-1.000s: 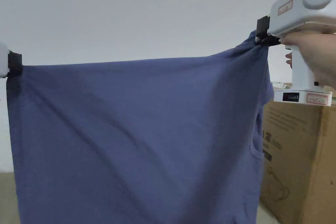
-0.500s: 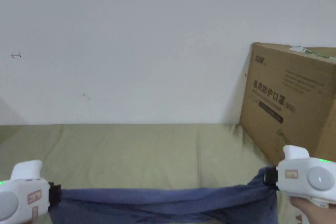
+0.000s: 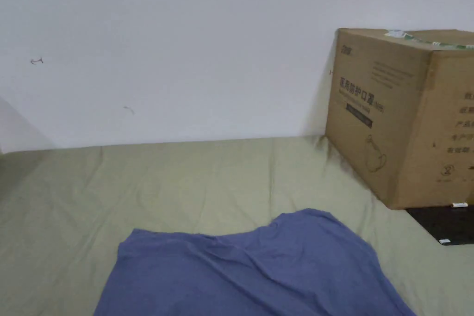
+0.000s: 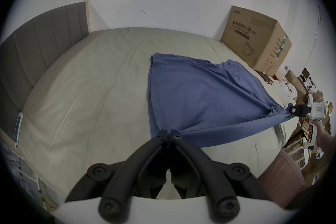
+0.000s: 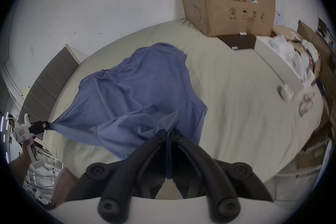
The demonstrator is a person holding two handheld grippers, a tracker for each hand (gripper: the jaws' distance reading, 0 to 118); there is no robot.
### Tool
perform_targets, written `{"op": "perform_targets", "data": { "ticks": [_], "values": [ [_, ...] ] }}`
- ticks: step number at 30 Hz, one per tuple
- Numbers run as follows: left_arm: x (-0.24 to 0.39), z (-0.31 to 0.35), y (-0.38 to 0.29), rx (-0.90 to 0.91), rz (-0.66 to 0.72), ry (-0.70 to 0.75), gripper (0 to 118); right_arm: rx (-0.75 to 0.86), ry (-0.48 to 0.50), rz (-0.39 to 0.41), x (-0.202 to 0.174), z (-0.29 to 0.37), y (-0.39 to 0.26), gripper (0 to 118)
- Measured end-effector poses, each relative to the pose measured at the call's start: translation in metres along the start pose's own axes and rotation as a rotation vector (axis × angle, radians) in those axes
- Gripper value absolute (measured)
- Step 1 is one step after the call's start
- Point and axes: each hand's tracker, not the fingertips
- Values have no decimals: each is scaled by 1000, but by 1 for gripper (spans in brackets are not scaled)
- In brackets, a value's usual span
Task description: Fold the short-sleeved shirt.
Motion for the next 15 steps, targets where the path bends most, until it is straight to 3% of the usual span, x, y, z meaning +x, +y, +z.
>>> {"op": "perform_targets", "data": {
  "ticks": [8,15],
  "values": [
    [-5,15,-56,-55,19,9,1,-64,-5,20,8,3,-58,4],
    [-1,-2,-81,-149,-136,42,5,-163,-53,-43,14,-17,-65,4]
  ]
}}
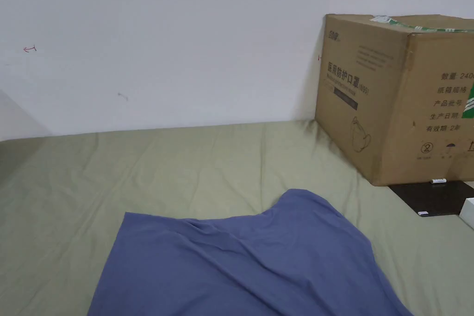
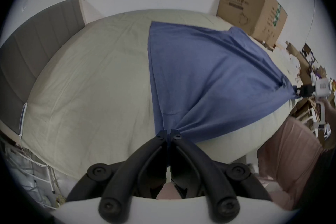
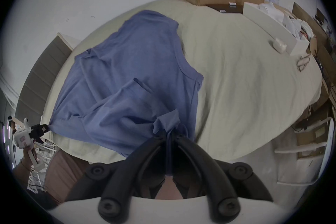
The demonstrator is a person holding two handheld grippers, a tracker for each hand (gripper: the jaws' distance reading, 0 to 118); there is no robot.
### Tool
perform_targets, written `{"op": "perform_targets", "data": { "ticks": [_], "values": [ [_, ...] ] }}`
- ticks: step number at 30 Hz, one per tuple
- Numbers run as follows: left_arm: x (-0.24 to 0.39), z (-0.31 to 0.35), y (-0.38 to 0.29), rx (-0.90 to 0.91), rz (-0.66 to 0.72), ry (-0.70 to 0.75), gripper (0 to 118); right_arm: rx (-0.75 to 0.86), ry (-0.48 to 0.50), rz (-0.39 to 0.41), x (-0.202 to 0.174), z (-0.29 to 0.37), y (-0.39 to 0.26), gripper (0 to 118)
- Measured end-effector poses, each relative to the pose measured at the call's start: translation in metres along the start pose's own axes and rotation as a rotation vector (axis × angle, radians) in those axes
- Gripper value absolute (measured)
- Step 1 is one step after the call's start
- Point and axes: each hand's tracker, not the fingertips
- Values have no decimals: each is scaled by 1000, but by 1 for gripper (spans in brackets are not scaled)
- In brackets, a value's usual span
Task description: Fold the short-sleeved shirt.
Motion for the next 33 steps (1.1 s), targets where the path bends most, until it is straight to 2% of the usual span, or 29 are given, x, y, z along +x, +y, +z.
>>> {"op": "perform_targets", "data": {
  "ticks": [2,3,4,5,6,7,8,11,14,16,17,18,19,20,21,23,24,25,26,28,31,33],
  "values": [
    [-2,-6,-3,-16,8,2,10,-14,-13,9,-4,-3,2,5],
    [-2,-7,-4,-26,12,8,25,-19,-36,28,-6,-3,4,7],
    [-4,-6,-4,-26,15,9,46,-16,-57,48,-9,0,5,16],
    [-15,-10,-7,-26,29,-3,78,-10,-71,64,-11,2,7,45],
    [-18,-8,-7,-19,52,-18,102,-6,-72,71,-7,3,10,78],
    [-18,-3,-5,-7,71,-19,118,7,-65,84,-8,9,12,105],
    [-19,8,-3,63,102,-17,115,52,-54,99,-11,17,14,118],
    [1,47,14,151,163,-60,114,201,-37,123,-34,54,20,118],
    [14,80,34,312,217,-99,115,329,-5,131,-52,80,27,118],
    [28,103,44,429,235,-71,114,490,43,137,-68,100,25,117],
    [33,112,49,504,238,-72,105,588,66,146,-77,111,21,114],
    [40,124,51,583,244,-76,91,692,108,143,-81,120,17,108],
    [49,135,52,652,242,-73,68,754,141,147,-89,128,15,93],
    [55,142,54,697,235,-65,26,800,139,146,-97,133,14,42],
    [59,147,55,726,220,-50,0,832,116,140,-106,136,14,3],
    [71,153,59,759,154,46,1,839,112,111,-113,136,16,0],
    [72,155,64,746,114,59,1,799,217,92,-112,136,20,0],
    [66,151,67,706,92,42,1,759,266,86,-111,134,22,0],
    [63,149,72,650,91,40,1,737,262,85,-111,132,24,0],
    [52,136,84,406,115,52,1,739,209,102,-110,129,20,0],
    [21,90,85,-12,200,2,1,686,185,112,-104,121,15,0],
    [4,56,70,-118,236,-69,1,648,205,88,-99,115,11,0]
  ]
}}
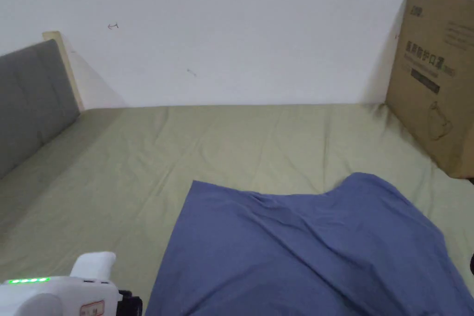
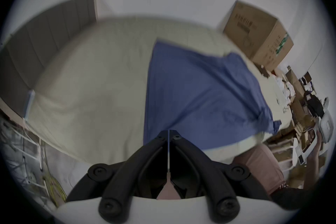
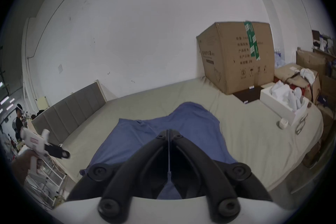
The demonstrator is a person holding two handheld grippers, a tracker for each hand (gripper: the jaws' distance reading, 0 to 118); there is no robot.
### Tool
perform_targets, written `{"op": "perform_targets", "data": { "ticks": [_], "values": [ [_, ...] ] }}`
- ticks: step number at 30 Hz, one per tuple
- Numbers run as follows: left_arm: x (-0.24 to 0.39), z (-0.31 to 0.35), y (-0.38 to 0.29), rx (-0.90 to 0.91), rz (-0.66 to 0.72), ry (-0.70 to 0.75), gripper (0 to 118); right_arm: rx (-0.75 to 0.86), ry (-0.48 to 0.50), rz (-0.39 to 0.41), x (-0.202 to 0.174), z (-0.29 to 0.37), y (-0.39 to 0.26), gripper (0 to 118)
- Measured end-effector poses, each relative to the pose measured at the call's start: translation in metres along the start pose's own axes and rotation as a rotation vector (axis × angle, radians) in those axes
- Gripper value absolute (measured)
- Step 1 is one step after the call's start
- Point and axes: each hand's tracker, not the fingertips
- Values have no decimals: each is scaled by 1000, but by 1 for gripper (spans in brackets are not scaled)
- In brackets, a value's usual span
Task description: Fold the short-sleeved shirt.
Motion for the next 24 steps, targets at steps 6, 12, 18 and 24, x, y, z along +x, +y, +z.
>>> {"op": "perform_targets", "data": {
  "ticks": [6,12,18,24],
  "values": [
    [-25,-68,-19,-66,27,75,105,-58,-10,-28,3,-1,-7,0],
    [-38,-112,-32,-98,94,139,117,-94,-6,-19,5,-4,-9,0],
    [-6,-107,-36,-65,-88,240,88,-115,-17,-35,7,-8,-14,0],
    [26,-74,-48,40,-140,103,3,-158,-48,-73,27,-11,-26,0]
  ]
}}
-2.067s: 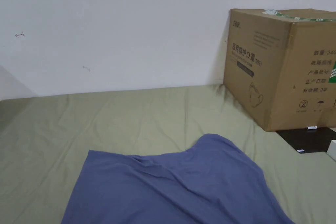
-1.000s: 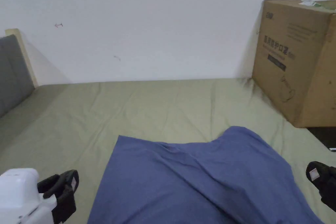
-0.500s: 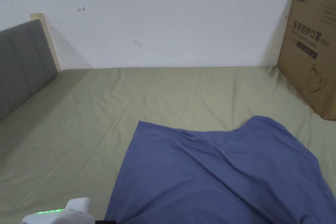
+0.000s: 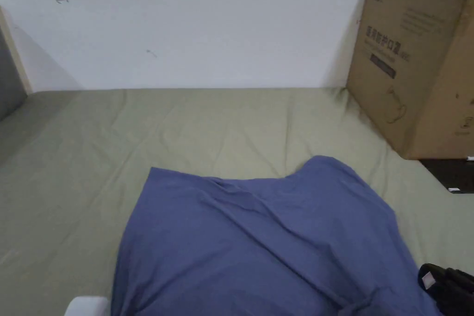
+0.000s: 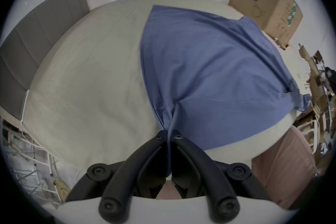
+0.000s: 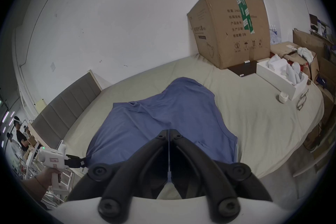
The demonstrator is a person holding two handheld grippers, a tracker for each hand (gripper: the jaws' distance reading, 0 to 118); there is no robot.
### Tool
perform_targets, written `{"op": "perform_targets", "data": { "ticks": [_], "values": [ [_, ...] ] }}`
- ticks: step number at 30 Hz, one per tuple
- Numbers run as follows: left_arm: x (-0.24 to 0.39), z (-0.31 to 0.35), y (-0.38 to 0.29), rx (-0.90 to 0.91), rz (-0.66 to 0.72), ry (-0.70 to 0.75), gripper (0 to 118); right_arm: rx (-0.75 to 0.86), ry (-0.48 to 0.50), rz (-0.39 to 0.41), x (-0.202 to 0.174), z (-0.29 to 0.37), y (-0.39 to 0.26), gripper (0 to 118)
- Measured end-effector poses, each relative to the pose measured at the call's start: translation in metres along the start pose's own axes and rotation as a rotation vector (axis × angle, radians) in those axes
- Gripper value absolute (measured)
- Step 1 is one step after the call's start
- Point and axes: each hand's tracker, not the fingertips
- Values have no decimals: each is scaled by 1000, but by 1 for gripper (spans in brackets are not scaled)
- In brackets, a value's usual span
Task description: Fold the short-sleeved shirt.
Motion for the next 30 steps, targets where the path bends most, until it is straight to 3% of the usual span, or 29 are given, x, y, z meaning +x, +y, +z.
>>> {"op": "perform_targets", "data": {
  "ticks": [3,6,7,9,10,11,12,16,17,18,19,21,23,24,25,27,30],
  "values": [
    [3,10,5,23,-32,-1,3,-117,-68,2,22,-12,-4,0],
    [0,23,10,54,-23,-9,3,-292,-59,13,47,-30,-9,3],
    [-3,26,12,64,3,-25,3,-350,-58,25,53,-36,-12,15],
    [-4,36,15,86,73,-59,3,-419,-91,47,63,-47,-23,100],
    [-7,38,15,94,93,-63,3,-446,-111,54,66,-52,-28,118],
    [-10,40,16,97,101,-59,3,-434,-105,43,70,-55,-33,116],
    [-11,42,18,99,101,-53,3,-469,-162,42,73,-60,-38,116],
    [-10,44,17,88,82,-23,3,-597,-201,83,37,-41,-22,113],
    [-10,43,16,82,78,-17,3,-604,-224,127,87,-84,-47,103],
    [-11,41,15,74,78,-12,3,-610,-233,169,100,-97,-54,89],
    [-12,40,14,64,79,-9,3,-608,-220,184,102,-101,-57,73],
    [-5,41,13,45,89,-6,3,-602,-247,166,87,-91,-52,65],
    [-4,40,11,33,94,-6,3,-609,-231,194,82,-90,-49,45],
    [-5,37,12,26,93,-6,3,-605,-232,201,82,-89,-47,33],
    [-4,37,12,22,92,-6,3,-600,-223,233,80,-87,-45,10],
    [-2,38,12,17,85,-10,3,-555,-112,167,81,-80,-38,10],
    [2,48,15,26,68,-10,3,-530,-152,207,74,-65,-32,10]
  ]
}}
